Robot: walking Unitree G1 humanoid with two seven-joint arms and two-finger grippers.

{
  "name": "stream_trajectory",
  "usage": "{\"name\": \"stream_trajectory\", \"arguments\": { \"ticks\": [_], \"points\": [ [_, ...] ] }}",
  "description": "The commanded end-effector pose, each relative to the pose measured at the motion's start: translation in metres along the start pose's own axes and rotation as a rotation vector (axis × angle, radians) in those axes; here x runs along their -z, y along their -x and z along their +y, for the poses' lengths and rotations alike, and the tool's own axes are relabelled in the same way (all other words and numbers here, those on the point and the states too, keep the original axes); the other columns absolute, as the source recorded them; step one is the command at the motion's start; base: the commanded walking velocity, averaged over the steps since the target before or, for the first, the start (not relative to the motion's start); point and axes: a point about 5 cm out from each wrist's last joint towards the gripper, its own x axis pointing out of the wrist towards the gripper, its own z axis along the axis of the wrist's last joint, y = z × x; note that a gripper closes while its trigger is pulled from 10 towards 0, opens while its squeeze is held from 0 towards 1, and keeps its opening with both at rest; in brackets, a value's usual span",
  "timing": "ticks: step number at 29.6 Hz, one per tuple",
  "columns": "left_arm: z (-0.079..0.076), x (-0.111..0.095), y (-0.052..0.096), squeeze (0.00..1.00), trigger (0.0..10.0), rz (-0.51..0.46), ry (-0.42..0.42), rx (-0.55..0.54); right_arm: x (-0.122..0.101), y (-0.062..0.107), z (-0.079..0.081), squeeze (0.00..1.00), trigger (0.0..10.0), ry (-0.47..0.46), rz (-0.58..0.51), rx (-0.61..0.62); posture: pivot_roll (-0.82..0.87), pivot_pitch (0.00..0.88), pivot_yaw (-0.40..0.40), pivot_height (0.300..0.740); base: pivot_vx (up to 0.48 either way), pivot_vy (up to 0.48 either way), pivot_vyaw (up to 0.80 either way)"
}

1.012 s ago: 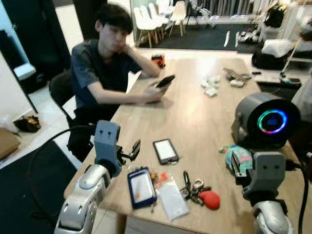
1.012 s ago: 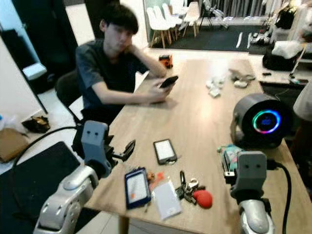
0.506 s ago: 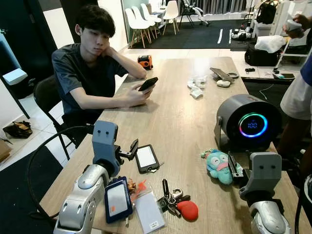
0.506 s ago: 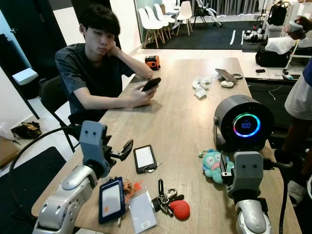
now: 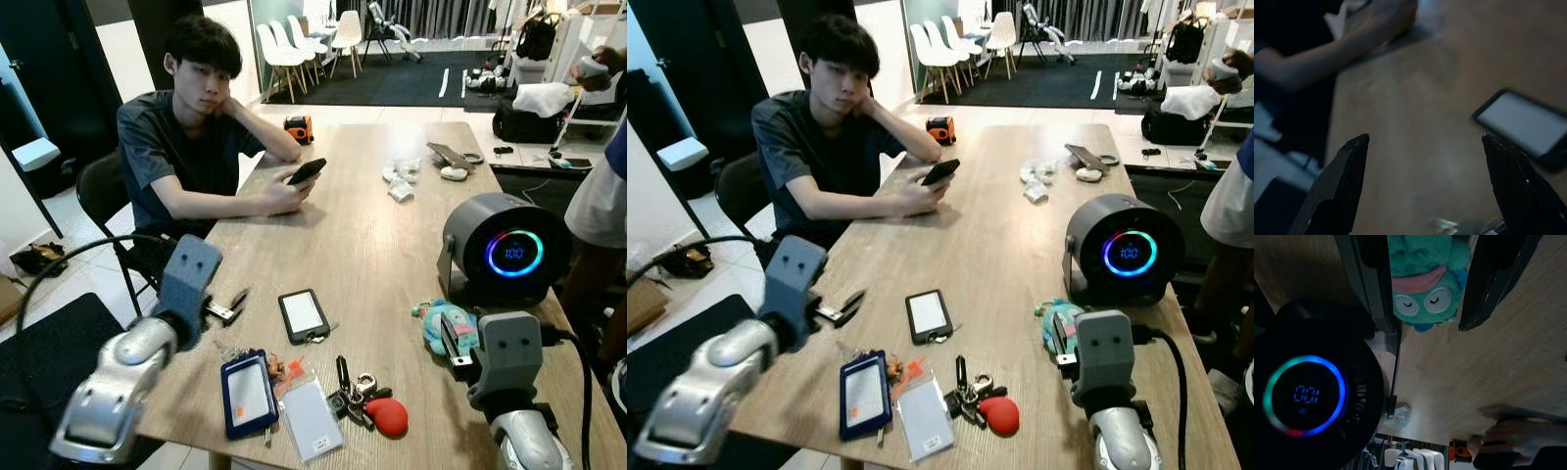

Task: Hang keys on a hook

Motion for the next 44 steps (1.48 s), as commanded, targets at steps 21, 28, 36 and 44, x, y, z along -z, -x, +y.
{"name": "stream_trajectory", "arguments": {
  "ticks": [21, 28, 36, 44],
  "points": [
    [-0.048, 0.035, 0.045, 0.00, 10.0, 0.070, 0.103, 0.512, 0.016, -0.002, 0.011, 0.00, 10.0, -0.014, 0.040, -0.030, -0.01, 0.132, 0.101, 0.740, 0.000, 0.000, 0.00],
    [-0.078, 0.025, 0.024, 0.00, 10.0, -0.009, 0.012, 0.512, 0.017, -0.003, 0.011, 0.00, 10.0, -0.011, 0.040, -0.031, -0.03, 0.126, 0.105, 0.740, 0.000, 0.000, 0.00],
    [-0.106, 0.028, 0.018, 0.00, 10.0, -0.070, -0.139, 0.578, 0.021, -0.002, 0.010, 0.00, 10.0, -0.009, 0.047, -0.024, -0.03, 0.117, 0.103, 0.740, 0.000, 0.000, 0.00],
    [-0.103, 0.036, 0.010, 0.00, 9.3, -0.049, -0.220, 0.527, 0.020, -0.002, 0.009, 0.00, 10.0, -0.008, 0.045, -0.023, -0.03, 0.119, 0.102, 0.740, 0.000, 0.000, 0.00]
  ]
}}
